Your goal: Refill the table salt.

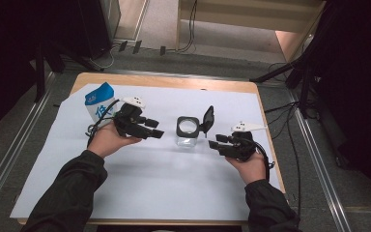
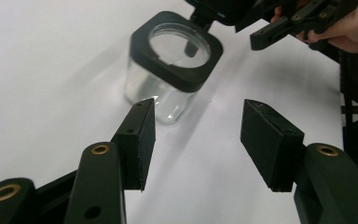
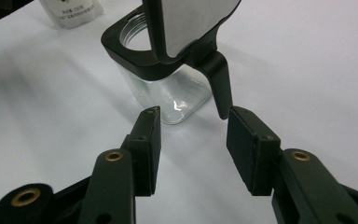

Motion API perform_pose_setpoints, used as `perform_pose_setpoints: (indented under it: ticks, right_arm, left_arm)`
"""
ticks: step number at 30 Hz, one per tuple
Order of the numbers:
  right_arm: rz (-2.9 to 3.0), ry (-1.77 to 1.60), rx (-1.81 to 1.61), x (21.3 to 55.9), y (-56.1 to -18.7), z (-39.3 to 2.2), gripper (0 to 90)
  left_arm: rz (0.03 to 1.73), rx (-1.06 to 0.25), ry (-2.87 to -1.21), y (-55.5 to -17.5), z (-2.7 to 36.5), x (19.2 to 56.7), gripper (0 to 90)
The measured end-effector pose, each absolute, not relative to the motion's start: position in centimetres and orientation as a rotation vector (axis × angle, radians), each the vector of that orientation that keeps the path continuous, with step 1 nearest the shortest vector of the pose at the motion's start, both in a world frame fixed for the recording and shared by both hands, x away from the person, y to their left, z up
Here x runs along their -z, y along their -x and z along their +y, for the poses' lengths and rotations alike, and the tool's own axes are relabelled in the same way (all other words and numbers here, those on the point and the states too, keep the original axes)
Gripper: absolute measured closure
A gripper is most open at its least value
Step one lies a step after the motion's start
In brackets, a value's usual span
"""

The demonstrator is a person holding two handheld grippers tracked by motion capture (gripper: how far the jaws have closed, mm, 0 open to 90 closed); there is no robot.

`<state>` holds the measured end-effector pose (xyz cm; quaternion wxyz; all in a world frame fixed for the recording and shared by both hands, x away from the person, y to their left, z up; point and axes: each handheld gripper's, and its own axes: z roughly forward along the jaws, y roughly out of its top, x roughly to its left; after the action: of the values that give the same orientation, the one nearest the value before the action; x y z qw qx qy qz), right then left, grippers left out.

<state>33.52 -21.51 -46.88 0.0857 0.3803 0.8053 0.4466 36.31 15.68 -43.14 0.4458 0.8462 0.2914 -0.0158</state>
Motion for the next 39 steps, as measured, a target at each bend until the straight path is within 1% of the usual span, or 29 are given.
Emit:
perform_pose_setpoints:
  ticks: [9, 17, 23, 30, 34, 39]
  right_arm:
    - [2.423, -1.051, -1.319, 46.8, -33.5, -21.4, 54.7]
    - [2.43, -1.071, -1.324, 46.8, -34.0, -21.2, 53.9]
    - [2.449, -1.074, -1.314, 46.8, -34.0, -21.2, 54.5]
    - [2.439, -1.082, -1.327, 46.7, -34.5, -21.6, 54.5]
    - [2.455, -1.077, -1.319, 46.9, -34.9, -21.2, 54.2]
    - [2.475, -1.06, -1.324, 46.9, -35.1, -20.6, 53.7]
  left_arm:
    - [0.769, -0.004, -2.081, -35.2, 18.5, 42.4, 45.2]
    - [0.838, -0.059, -2.056, -34.4, 21.4, 42.3, 45.2]
    - [0.883, -0.087, -2.016, -33.7, 23.6, 41.9, 47.4]
    - [0.965, -0.122, -1.967, -32.9, 26.1, 41.6, 47.3]
    - [1.024, -0.174, -1.966, -32.6, 27.4, 41.7, 47.3]
    - [1.065, -0.192, -1.927, -32.2, 29.0, 41.8, 47.3]
